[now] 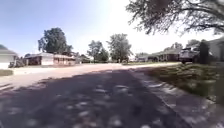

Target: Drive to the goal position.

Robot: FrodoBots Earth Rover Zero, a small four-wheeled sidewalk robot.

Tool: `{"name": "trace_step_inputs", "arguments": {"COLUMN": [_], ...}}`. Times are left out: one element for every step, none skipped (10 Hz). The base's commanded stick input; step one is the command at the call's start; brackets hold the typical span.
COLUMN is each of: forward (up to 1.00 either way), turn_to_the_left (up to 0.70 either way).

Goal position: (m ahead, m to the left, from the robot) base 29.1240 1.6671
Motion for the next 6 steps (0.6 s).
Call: {"name": "trace_step_inputs", "arguments": {"forward": [0.70,0.70,0.70,0.70,0.70,0.70], "turn_to_the_left": [0.00,0.00,0.00,0.00,0.00,0.00]}}
